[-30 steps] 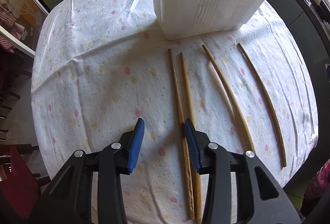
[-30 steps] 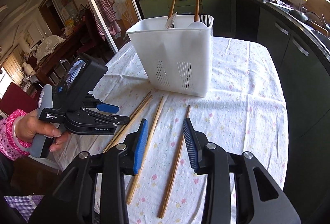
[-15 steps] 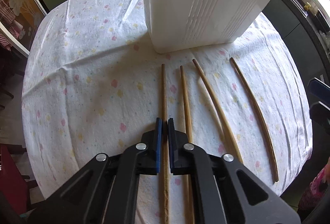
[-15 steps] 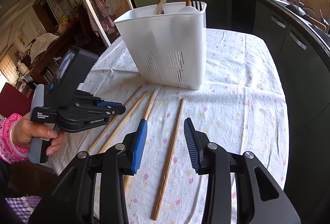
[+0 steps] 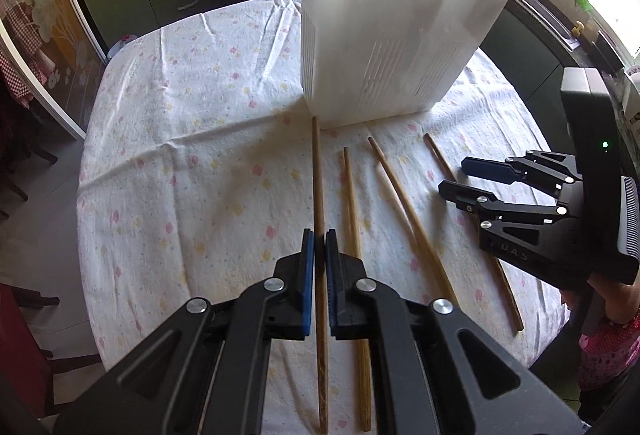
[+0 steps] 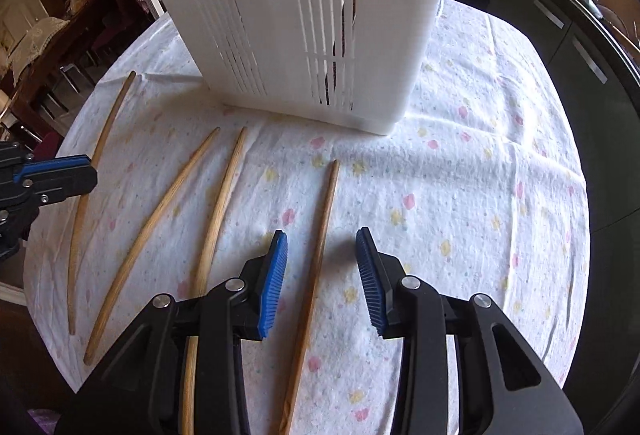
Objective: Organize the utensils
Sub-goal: 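Grasp a wooden chopstick with the left gripper while the right gripper grasps another, then lift both chopsticks upright and drop them into the white caddy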
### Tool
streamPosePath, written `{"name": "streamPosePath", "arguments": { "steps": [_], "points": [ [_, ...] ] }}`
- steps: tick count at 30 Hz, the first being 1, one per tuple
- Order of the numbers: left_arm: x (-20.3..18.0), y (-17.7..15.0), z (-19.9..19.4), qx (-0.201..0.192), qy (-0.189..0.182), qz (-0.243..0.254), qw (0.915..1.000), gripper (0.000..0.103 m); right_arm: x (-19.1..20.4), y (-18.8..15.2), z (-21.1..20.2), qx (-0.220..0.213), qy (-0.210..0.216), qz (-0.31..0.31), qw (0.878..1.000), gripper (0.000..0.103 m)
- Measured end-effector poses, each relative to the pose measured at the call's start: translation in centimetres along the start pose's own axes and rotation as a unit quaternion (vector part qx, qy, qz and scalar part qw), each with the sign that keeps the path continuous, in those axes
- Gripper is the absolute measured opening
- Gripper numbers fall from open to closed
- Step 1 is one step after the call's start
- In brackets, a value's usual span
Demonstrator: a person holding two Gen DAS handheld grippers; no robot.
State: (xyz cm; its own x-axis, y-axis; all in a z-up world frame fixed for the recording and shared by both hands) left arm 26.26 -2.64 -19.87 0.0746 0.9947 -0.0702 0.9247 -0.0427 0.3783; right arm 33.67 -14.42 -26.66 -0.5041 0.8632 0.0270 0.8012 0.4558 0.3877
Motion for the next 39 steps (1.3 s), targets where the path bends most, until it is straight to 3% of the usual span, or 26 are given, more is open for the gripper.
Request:
{"name": "streamPosePath", "arguments": {
  "steps": [2,3,5,9,14,26,33,39],
  "points": [
    [0.1,-0.5,-0.4,-0.002,-0.005,0.0,1.0,0.005,0.4,-0.5,0.0,0.005,0.002,-0.008,1.0,0.021],
    [0.0,-0.6,-0.6,-0.003,-0.007,0.002,1.0,0.006,0.5,-0.8,-0.1,0.009,0.003,-0.013,1.0,0.01],
    [-0.2,-0.7,-0.8,-0.008,-0.011,0.003,0.9999,0.005,0.7,-1.2,-0.2,0.01,-0.003,-0.019,1.0,0.007],
    [-0.4,-0.8,-1.8,-0.026,-0.02,0.003,0.9995,0.005,0.9,-1.5,-1.7,-0.014,0.024,-0.007,1.0,0.006],
    [-0.6,-0.8,-4.4,-0.05,-0.031,0.006,0.9983,0.005,0.4,-1.0,-7.8,-0.077,0.063,0.011,0.995,0.006],
    [-2.1,0.6,-12.0,-0.123,-0.043,0.027,0.9911,0.005,0.0,0.2,-19.7,-0.207,0.095,0.028,0.973,0.006],
    [-3.4,4.4,-16.8,-0.176,-0.049,0.038,0.9824,0.005,-0.1,5.2,-26.9,-0.278,0.098,0.022,0.955,0.006],
    [-4.5,10.0,-21.9,-0.243,-0.047,0.042,0.9679,0.005,-0.7,9.9,-33.2,-0.348,0.089,0.026,0.933,0.006]
  ]
}}
Point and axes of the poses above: each gripper's, at about its wrist camera, not at the fingertips, and z roughly the way its jaws point, x to its left, y to its top, the point moved 9 cm from there along z, roughly the way its jaws point, and after that the axes turned 1 degree about x, right-handed, at the moved point
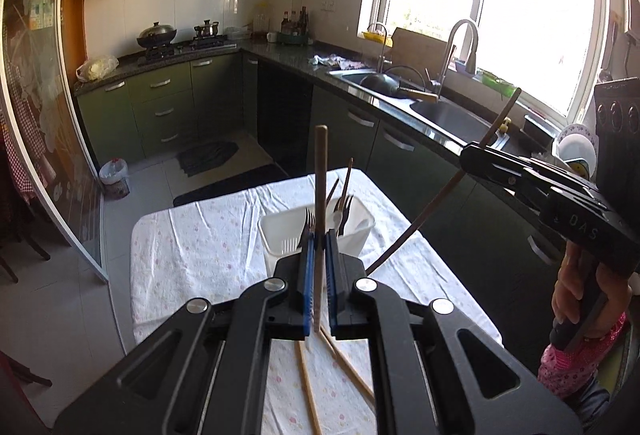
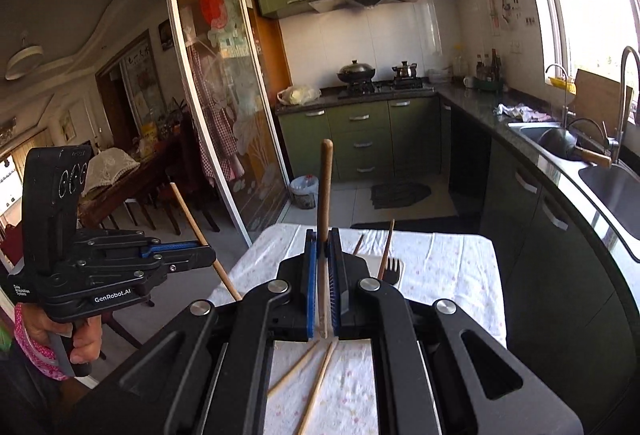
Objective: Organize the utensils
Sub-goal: 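Lift both chopsticks upright and drop them into the white caddy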
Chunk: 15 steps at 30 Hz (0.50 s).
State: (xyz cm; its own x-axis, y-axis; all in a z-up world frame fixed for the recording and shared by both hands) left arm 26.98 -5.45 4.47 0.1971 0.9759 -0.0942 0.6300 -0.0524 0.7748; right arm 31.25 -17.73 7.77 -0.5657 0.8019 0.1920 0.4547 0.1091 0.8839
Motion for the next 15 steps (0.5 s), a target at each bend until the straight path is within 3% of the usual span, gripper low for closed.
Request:
{"name": "streamPosePath", "arguments": {
  "steps": [4,8,15],
  "points": [
    [0.1,4.5,-0.7,-0.044,0.006,-0.003,0.999,0.005,-0.9,3.3,0.6,-0.022,-0.023,0.002,0.999,0.006],
    [0.6,7.3,0.3,-0.07,0.026,-0.004,0.9972,0.005,-2.8,3.6,3.4,-0.009,-0.044,0.014,0.999,0.006],
    [2.2,6.3,7.5,-0.021,0.044,-0.022,0.9986,0.005,-5.0,-0.8,10.1,0.059,-0.041,0.031,0.997,0.006]
  ]
}}
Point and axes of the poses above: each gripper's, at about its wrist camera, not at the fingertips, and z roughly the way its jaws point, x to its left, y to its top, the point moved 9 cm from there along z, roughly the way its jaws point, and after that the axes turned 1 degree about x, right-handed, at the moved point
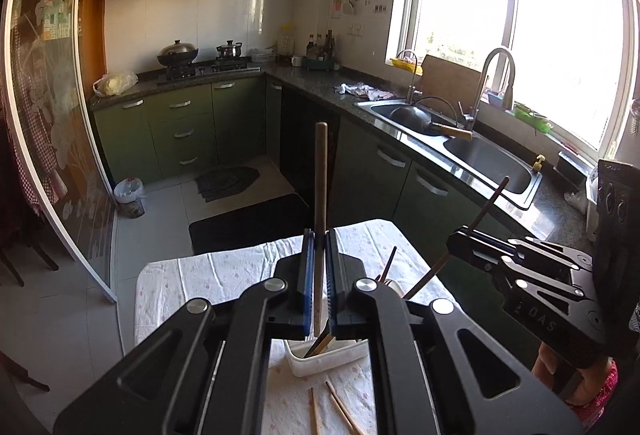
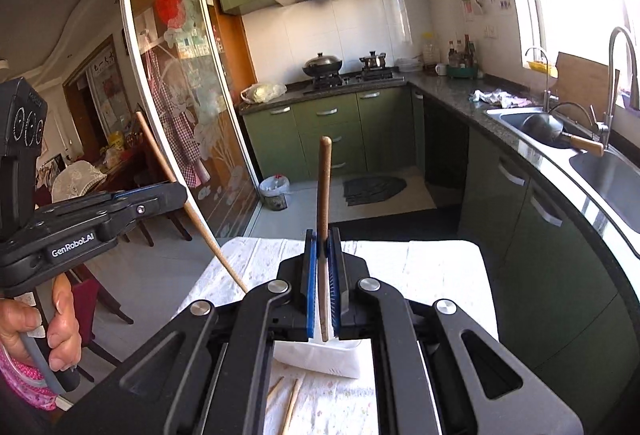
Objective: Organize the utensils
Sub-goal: 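Lift both chopsticks upright and drop them into the white caddy, then grasp a wooden chopstick with the left gripper while the right gripper grasps the last one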
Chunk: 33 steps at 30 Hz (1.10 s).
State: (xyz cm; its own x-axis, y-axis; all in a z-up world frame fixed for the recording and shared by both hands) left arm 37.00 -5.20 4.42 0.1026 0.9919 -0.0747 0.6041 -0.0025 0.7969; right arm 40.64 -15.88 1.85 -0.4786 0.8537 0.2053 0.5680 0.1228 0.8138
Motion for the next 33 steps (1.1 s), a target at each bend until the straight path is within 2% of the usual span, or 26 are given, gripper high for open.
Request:
{"name": "streamPosePath", "arguments": {
  "steps": [3,6,8,9,10,12,15,17,19,22,24,28,31,33],
  "points": [
    [0.5,-2.0,2.9,0.037,0.003,-0.007,0.9993,0.006,-0.1,-2.2,2.3,0.029,-0.003,-0.012,1.0,0.007],
    [1.1,-3.7,4.0,0.057,0.006,-0.009,0.9983,0.007,0.0,-3.4,3.3,0.043,-0.006,-0.019,0.999,0.008],
    [1.3,-4.7,3.9,0.063,0.009,-0.008,0.998,0.02,0.0,-3.6,3.1,0.039,-0.008,-0.018,0.999,0.016],
    [1.3,-5.1,3.6,0.064,0.01,-0.008,0.9979,0.033,0.0,-3.6,2.7,0.033,-0.009,-0.018,0.999,0.018],
    [1.3,-5.6,3.2,0.063,0.01,-0.008,0.9979,0.041,0.1,-3.7,2.0,0.025,-0.01,-0.018,0.999,0.018],
    [1.0,-6.7,2.3,0.067,0.01,-0.002,0.9977,0.042,0.4,-4.0,0.2,0.006,-0.009,-0.018,1.0,0.021],
    [0.7,-10.2,1.4,0.096,0.008,0.007,0.9953,0.046,1.3,-5.9,-2.4,-0.008,-0.007,-0.027,1.0,0.029],
    [0.1,-13.6,1.6,0.133,0.006,0.015,0.991,0.046,2.2,-8.3,-3.1,0.008,-0.005,-0.039,0.999,0.033],
    [-0.2,-17.7,2.6,0.183,0.001,0.02,0.9828,0.046,2.7,-11.5,-2.8,0.044,-0.001,-0.046,0.998,0.034],
    [-0.5,-23.6,4.9,0.265,-0.011,0.014,0.964,0.046,2.7,-16.2,-1.1,0.101,-0.008,-0.05,0.994,0.034],
    [-0.2,-26.2,6.4,0.301,-0.004,0.009,0.9536,0.044,2.1,-18.7,0.1,0.129,-0.011,-0.044,0.991,0.034],
    [0.2,-29.3,8.6,0.334,0.014,0.001,0.9426,0.041,1.3,-21.7,1.0,0.16,-0.001,-0.029,0.987,0.034],
    [0.3,-29.9,9.3,0.34,0.009,-0.012,0.9403,0.039,0.7,-22.4,0.8,0.162,-0.005,-0.027,0.986,0.036],
    [0.1,-30.0,9.7,0.34,0.004,-0.014,0.9403,0.034,0.4,-22.4,0.6,0.161,-0.01,-0.025,0.987,0.038]
  ]
}}
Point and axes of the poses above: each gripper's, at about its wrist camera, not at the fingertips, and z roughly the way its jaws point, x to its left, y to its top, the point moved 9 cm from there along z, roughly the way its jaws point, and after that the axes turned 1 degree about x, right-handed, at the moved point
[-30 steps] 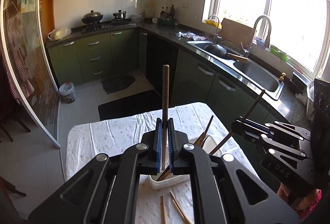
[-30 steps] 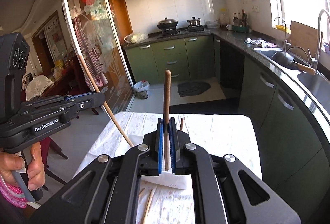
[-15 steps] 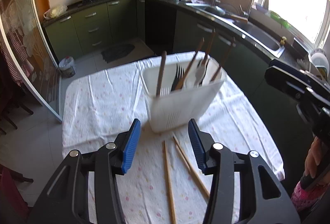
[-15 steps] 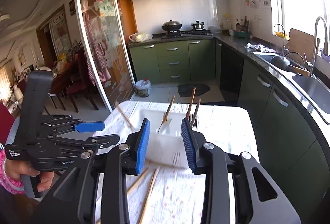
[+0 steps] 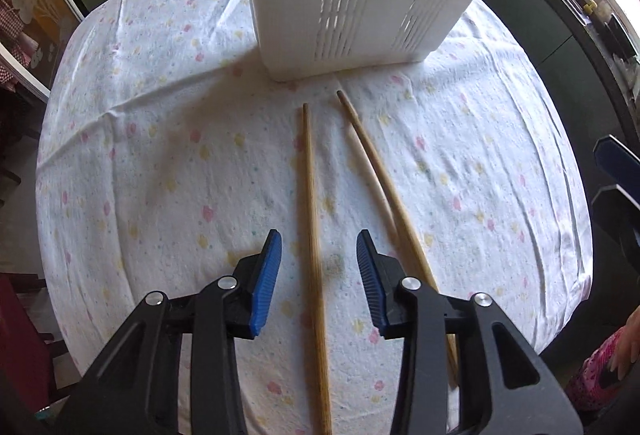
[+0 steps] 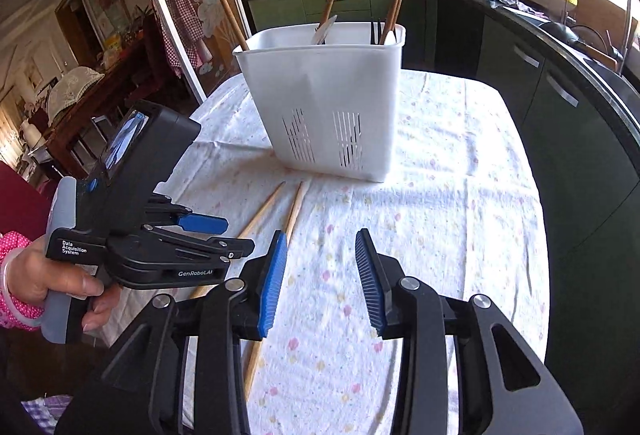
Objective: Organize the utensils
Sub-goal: 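Grasp a wooden chopstick with the left gripper while the right gripper grasps the last one, then lift both chopsticks upright and drop them into the white caddy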
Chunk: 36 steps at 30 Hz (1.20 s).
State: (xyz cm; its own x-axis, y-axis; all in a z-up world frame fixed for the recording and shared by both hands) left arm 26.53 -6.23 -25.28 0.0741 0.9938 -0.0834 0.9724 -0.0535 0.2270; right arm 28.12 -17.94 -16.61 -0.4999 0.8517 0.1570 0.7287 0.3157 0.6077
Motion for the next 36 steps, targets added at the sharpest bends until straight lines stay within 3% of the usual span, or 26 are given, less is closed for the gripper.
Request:
{"name": "streamPosePath", "arguments": {
  "steps": [3,8,17,27,29,30,36],
  "points": [
    [-0.2,-0.1,0.5,-0.001,-0.005,-0.001,1.0,0.02,-0.3,-0.1,0.1,0.0,0.0,0.007,1.0,0.039],
    [-0.2,0.7,0.2,-0.019,-0.002,-0.007,0.9998,0.006,0.0,-0.5,1.4,0.013,0.005,0.012,1.0,0.039],
    [2.1,0.3,-2.5,-0.065,0.005,-0.01,0.9978,0.006,3.7,-2.0,7.7,0.08,0.007,-0.018,0.997,0.039],
    [2.5,-0.5,-4.4,-0.083,-0.002,-0.005,0.9965,0.006,4.5,-1.4,12.3,0.111,-0.039,-0.021,0.993,0.041],
    [2.4,-0.6,-4.5,-0.087,-0.001,-0.002,0.9962,0.006,4.2,-1.4,12.2,0.104,-0.054,-0.024,0.993,0.029],
    [2.3,-0.6,-4.6,-0.09,0.0,0.0,0.9959,0.006,4.1,-1.4,12.2,0.101,-0.053,-0.025,0.993,0.011],
    [2.0,-0.9,-5.5,-0.109,0.012,0.014,0.9938,0.006,2.9,-0.8,9.1,0.06,-0.019,0.008,0.998,0.007]
  ]
}}
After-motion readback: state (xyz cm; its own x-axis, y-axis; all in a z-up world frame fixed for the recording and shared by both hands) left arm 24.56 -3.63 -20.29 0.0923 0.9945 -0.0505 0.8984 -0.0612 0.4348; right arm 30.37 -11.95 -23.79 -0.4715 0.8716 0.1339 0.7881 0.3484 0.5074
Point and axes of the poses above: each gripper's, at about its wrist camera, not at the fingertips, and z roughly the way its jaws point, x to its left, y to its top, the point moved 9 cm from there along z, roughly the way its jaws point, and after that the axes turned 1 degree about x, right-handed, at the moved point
